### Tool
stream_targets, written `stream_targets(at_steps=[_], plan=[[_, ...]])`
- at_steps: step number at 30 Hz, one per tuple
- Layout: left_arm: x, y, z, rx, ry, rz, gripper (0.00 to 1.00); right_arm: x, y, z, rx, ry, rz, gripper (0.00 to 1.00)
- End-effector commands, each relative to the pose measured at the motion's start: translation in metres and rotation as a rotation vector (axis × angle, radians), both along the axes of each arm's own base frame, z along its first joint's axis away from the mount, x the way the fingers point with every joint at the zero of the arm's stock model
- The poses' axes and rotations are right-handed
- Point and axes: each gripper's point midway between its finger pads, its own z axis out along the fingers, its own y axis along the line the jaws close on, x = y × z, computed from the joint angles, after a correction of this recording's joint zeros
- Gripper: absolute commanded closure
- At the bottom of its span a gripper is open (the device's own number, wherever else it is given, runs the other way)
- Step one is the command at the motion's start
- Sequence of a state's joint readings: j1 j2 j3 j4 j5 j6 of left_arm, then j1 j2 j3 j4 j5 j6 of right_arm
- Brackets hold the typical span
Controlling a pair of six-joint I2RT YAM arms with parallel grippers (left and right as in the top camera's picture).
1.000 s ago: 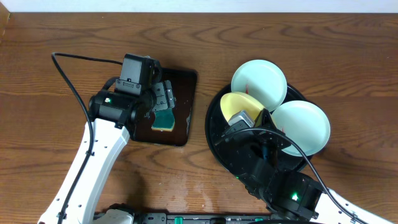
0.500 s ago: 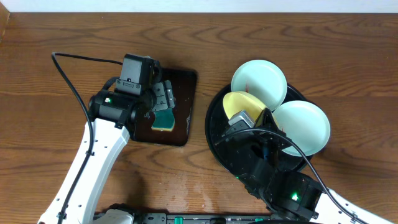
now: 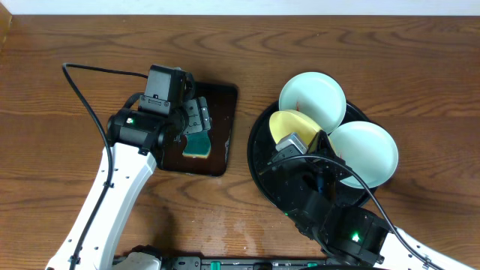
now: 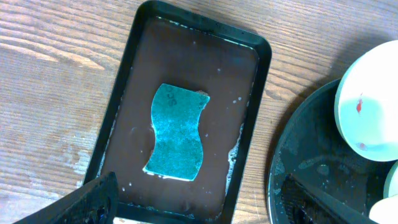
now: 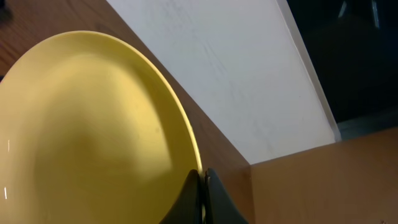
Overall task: Clean dirty plates on tray and stack at the side
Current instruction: 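Lift the yellow plate with the right gripper and carry it right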
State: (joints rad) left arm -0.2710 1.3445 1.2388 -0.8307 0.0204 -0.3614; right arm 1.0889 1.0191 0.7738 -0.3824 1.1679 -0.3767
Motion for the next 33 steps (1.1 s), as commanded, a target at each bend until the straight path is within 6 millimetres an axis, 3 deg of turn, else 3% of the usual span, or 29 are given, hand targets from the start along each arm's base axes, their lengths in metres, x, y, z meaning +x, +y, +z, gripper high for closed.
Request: stream_targets(at_steps=[1,5,7,8,11,12,13,15,17,19,21,27,31,33], plan=[[0.003,0.000,0.006,0.003,-0.015,-0.005,0.16,0.000,-0.001,0.013,0.087,-0.038,-0.030,0.99],[0.003,0.000,0.006,0.003,-0.015,-0.005,0.16,0.007,-0.012,0.012,0.072,-0.046,-0.087,0.99],[0.003,0.000,0.006,0.003,-0.016,-0.005,0.16,0.010,0.002,0.000,0.122,0.013,-0.016,0.99],[0.003,0.000,0.006,0.003,-0.015,-0.005,0.16,0.009,0.010,-0.007,0.058,0.059,0.042,0.99],[0.003,0.000,0.006,0.003,-0.015,-0.005,0.16,0.015,-0.016,0.010,0.068,-0.061,-0.138,0.99],[0.003,0.000,0.006,0.003,-0.015,-0.005,0.16,0.016,-0.013,0.008,0.090,-0.058,-0.128,0.99],[0.003,0.000,0.006,0.003,-0.015,-0.005,0.16,0.015,-0.001,0.000,0.000,-0.001,-0.048,0.99],[0.003,0.000,0.006,0.003,-0.015,-0.005,0.16,0.014,-0.009,0.007,-0.004,-0.041,-0.105,0.99],[0.003,0.000,0.006,0.003,-0.015,-0.005,0.16,0.014,-0.010,0.005,0.146,-0.061,-0.130,0.99],[0.003,0.000,0.006,0.003,-0.015,-0.005,0.15,0.014,0.002,-0.012,0.243,0.016,-0.078,0.99],[0.003,0.000,0.006,0.003,-0.015,-0.005,0.15,0.016,-0.002,-0.028,0.398,0.070,-0.117,0.99],[0.003,0.000,0.006,0.003,-0.015,-0.005,0.16,0.031,-0.040,-0.070,0.878,0.237,-0.369,0.99],[0.003,0.000,0.006,0.003,-0.015,-0.005,0.16,0.044,-0.073,-0.076,1.095,0.321,-0.451,0.99],[0.003,0.000,0.006,0.003,-0.015,-0.005,0.16,0.050,-0.099,-0.077,1.202,0.338,-0.505,0.99]])
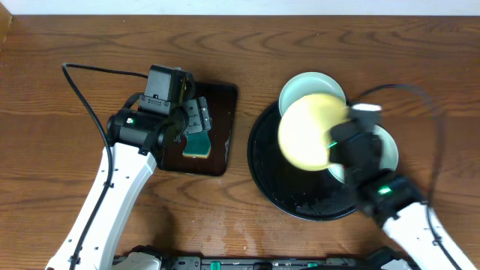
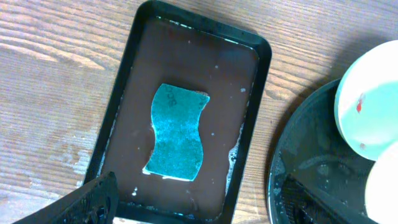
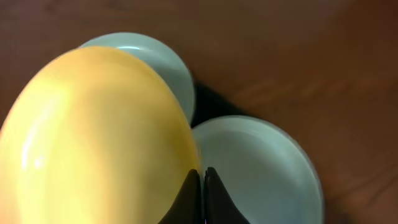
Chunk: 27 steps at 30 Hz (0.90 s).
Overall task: Clean dirty plates on tray and stack at the side
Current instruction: 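Lift the yellow plate with the right gripper and carry it right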
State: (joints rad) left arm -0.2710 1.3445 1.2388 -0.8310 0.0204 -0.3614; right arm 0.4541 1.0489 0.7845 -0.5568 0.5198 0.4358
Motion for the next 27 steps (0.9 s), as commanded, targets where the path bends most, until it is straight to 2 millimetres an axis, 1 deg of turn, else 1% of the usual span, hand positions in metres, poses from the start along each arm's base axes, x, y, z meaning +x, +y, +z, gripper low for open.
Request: stream_targets(at_steps=[1,3,6,7,9,11,13,15,18,20,21,24,27], plan=[[0.003,0.000,0.006,0.003,-0.016,-0.005,0.16,0.007,-0.020,0.003,0.366,0.022,-0.080,0.99],[0.003,0.000,0.006,0.003,-0.016,-0.005,0.16,0.009,-0.050,0.001,0.441,0.021,-0.159,0.99],[0.003,0.000,0.006,0.003,-0.016,-0.005,0.16,0.003,-0.110,-0.002,0.511,-0.009,-0.335,0.99],[0.003,0.001,0.006,0.003,-0.016,-0.004,0.16,-0.002,-0.134,-0.003,0.520,-0.025,-0.408,0.99],[0.003,0.000,0.006,0.003,-0.016,-0.005,0.16,-0.010,-0.168,-0.005,0.521,-0.054,-0.521,0.99],[0.003,0.000,0.006,0.003,-0.016,-0.005,0.15,-0.021,-0.208,-0.008,0.520,-0.090,-0.644,0.99],[0.003,0.000,0.006,0.003,-0.016,-0.005,0.15,-0.034,-0.247,-0.017,0.512,-0.113,-0.770,0.99],[0.003,0.000,0.006,0.003,-0.016,-0.005,0.16,-0.043,-0.272,-0.027,0.512,-0.123,-0.870,0.99],[0.003,0.000,0.006,0.002,-0.016,-0.005,0.16,-0.050,-0.302,-0.044,0.508,-0.126,-0.955,0.99],[0.003,0.001,0.006,0.003,-0.016,-0.004,0.15,-0.051,-0.313,-0.060,0.517,-0.105,-0.984,0.99],[0.003,0.000,0.006,0.003,-0.016,-0.005,0.16,-0.052,-0.317,-0.072,0.525,-0.082,-0.999,0.99],[0.003,0.000,0.006,0.003,-0.016,-0.005,0.15,-0.054,-0.319,-0.103,0.547,-0.002,-1.026,0.99],[0.003,0.000,0.006,0.003,-0.016,-0.005,0.15,-0.052,-0.318,-0.126,0.561,0.058,-1.016,0.99]])
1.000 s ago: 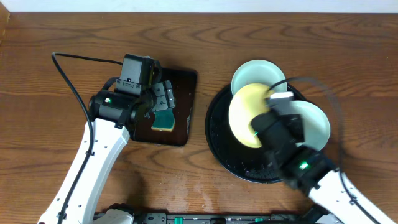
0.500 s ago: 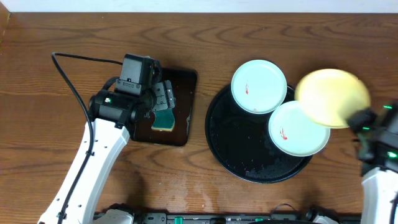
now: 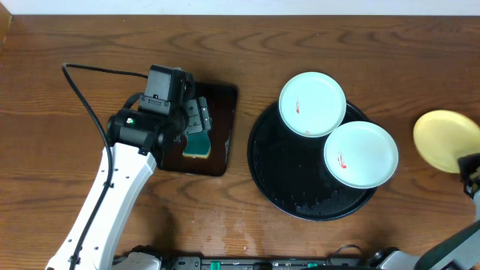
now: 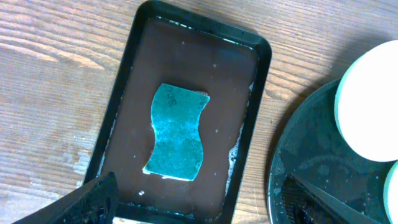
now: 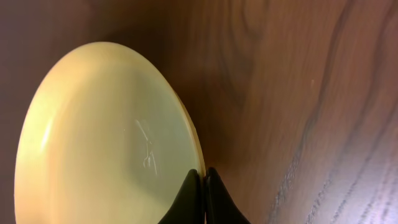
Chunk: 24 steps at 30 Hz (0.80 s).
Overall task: Clean dirty plates on tray and stack at the side
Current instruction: 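Lift the yellow plate with the right gripper and carry it right, then set the yellow plate down on the table right of the tray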
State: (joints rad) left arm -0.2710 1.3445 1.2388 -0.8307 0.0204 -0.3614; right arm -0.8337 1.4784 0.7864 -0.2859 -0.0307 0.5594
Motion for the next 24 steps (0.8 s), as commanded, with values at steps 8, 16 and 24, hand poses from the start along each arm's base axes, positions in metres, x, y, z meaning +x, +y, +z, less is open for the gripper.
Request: stream_targets(at_steps=[8,16,24], plan=[[0.003,0.000,0.006,0.003,-0.015,-0.005,0.15,0.040,0.014,0.012,-0.003,-0.133,0.241,0.39],[0.003,0.000,0.006,0.003,-0.016,-0.005,0.15,0.062,0.113,0.067,-0.008,-0.188,0.556,0.38],[0.003,0.000,0.006,0.003,-0.015,-0.005,0.15,0.016,0.167,0.027,-0.103,0.282,0.657,0.38]])
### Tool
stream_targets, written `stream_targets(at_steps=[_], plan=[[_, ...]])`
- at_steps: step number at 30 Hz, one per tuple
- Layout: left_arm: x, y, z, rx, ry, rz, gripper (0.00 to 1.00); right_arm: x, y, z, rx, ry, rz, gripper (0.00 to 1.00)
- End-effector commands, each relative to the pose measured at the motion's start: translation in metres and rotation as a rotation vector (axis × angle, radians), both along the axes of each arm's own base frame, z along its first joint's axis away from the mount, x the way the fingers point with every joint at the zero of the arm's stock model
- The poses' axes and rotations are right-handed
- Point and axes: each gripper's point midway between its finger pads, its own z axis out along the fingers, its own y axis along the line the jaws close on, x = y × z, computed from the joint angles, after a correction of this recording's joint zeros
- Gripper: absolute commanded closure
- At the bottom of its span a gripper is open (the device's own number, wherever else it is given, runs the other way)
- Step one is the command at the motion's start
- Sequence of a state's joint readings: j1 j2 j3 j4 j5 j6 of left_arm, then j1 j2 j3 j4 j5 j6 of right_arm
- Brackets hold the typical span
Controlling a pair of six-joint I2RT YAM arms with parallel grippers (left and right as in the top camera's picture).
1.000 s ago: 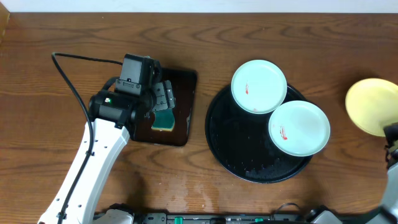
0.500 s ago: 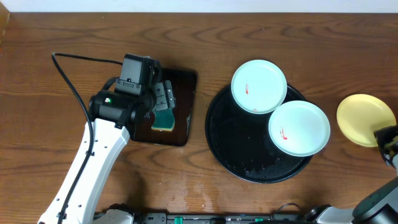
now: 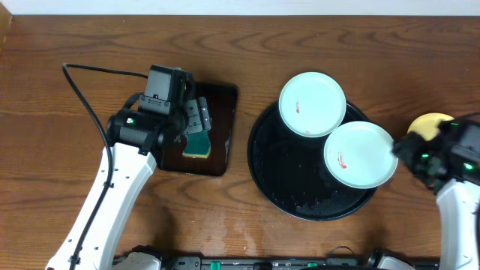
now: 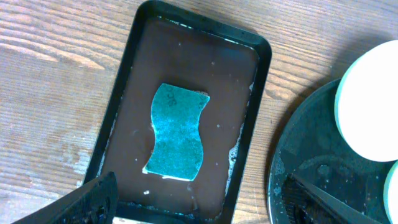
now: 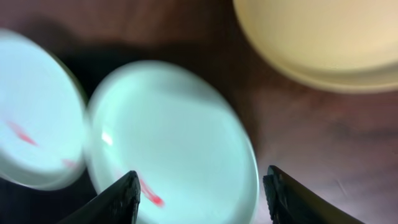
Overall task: Clean dirty plates on tray and stack at the side
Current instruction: 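Set the yellow plate down on the table right of the tray, then grasp the front mint plate rim with the right gripper and pull it forward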
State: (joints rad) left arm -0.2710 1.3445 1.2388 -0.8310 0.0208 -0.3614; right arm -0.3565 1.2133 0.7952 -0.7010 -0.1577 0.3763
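Two pale plates with red stains lie on the round black tray point(image 3: 285, 187): a far plate point(image 3: 312, 103) and a near plate point(image 3: 358, 154). The near plate point(image 5: 174, 143) fills the right wrist view, with my right gripper point(image 5: 200, 198) open just above it and holding nothing. The yellow plate point(image 3: 430, 123) lies on the table right of the tray, also seen as the yellow plate point(image 5: 323, 37). A teal sponge point(image 4: 178, 131) lies in the wet rectangular tray point(image 4: 127, 74). My left gripper point(image 4: 205, 202) hangs open above that tray's near end.
The left arm's black cable point(image 3: 86, 97) runs across the wood at the far left. The round tray's rim point(image 4: 277, 162) sits close to the rectangular tray's right edge. Bare wooden table point(image 3: 420, 60) surrounds both trays.
My right gripper has let go of the yellow plate, which now lies on the table. The gripper is open and has moved left over the near stained plate. The left arm has not moved.
My right gripper first held the yellow plate tilted over the round tray. Then it held the plate above the two pale plates, then down at the table right of the tray. Now the plate lies there released. The left gripper stayed open over the sponge throughout.
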Motion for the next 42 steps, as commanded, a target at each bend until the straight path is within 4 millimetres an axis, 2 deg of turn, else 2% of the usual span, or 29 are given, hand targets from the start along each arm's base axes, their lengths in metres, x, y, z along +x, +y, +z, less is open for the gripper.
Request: stream_targets(at_steps=[1,3,7,12,15,16,17,18,19,22,28,33,35,38,42], plan=[[0.003,0.000,0.006,0.003,-0.016,-0.005,0.15,-0.014,-0.029,-0.008,-0.307,0.137,-0.028,0.40],[0.003,0.001,0.006,0.003,-0.016,-0.004,0.15,-0.011,-0.036,-0.010,-0.390,0.152,-0.035,0.44],[0.003,0.000,0.006,0.003,-0.016,-0.005,0.15,0.002,-0.031,-0.022,-0.384,0.152,0.023,0.54],[0.003,0.000,0.006,0.003,-0.016,-0.005,0.15,0.018,-0.015,-0.048,-0.297,0.157,0.123,0.51],[0.003,0.000,0.006,0.003,-0.016,-0.005,0.15,0.016,-0.011,-0.062,-0.269,0.196,0.151,0.54],[0.003,0.000,0.006,0.003,-0.016,-0.005,0.15,0.014,-0.010,-0.065,-0.265,0.209,0.154,0.59],[0.003,0.001,0.006,0.003,-0.016,-0.004,0.15,0.012,-0.010,-0.066,-0.264,0.217,0.155,0.69],[0.003,0.000,0.006,0.003,-0.016,-0.005,0.15,0.010,-0.010,-0.064,-0.261,0.220,0.154,0.89],[0.003,0.000,0.006,0.003,-0.016,-0.005,0.15,0.010,-0.009,-0.062,-0.258,0.216,0.156,0.98],[0.003,0.000,0.006,0.003,-0.016,-0.005,0.15,0.006,-0.002,-0.052,-0.233,0.196,0.163,0.99],[0.003,0.000,0.006,0.003,-0.016,-0.005,0.15,-0.004,0.017,-0.017,-0.178,0.103,0.197,0.99],[0.003,0.000,0.006,0.003,-0.016,-0.005,0.15,-0.002,0.066,0.007,-0.054,-0.022,0.356,0.99],[0.003,0.000,0.006,0.003,-0.016,-0.005,0.15,-0.006,0.081,0.006,-0.029,-0.018,0.407,0.99],[0.003,0.000,0.006,0.003,-0.016,-0.005,0.15,-0.014,0.098,-0.010,-0.026,0.029,0.469,0.99],[0.003,0.000,0.006,0.003,-0.016,-0.005,0.15,-0.029,0.097,-0.045,-0.059,0.140,0.410,0.99]])
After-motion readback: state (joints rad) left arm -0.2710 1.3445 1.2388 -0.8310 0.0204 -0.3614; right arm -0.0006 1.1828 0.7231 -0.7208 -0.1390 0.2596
